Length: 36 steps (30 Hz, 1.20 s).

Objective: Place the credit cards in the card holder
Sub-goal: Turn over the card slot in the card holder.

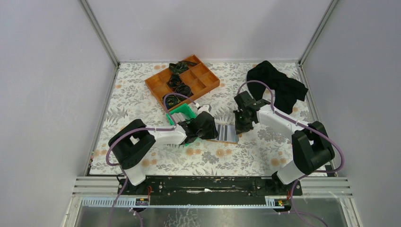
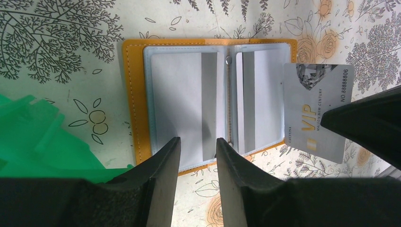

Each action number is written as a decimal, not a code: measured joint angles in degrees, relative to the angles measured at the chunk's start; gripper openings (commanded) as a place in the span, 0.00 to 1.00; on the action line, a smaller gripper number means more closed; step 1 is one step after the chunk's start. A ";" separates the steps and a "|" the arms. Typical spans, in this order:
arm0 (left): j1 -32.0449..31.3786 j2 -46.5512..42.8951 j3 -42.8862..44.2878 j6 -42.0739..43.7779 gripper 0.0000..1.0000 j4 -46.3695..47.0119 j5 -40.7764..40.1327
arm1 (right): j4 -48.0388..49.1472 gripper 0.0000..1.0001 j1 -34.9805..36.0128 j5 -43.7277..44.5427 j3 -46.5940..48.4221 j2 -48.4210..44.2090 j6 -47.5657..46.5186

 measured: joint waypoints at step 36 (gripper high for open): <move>-0.02 0.07 0.00 0.00 0.41 -0.09 0.00 | 4.74 0.00 -4.96 -6.88 -2.80 -1.07 3.32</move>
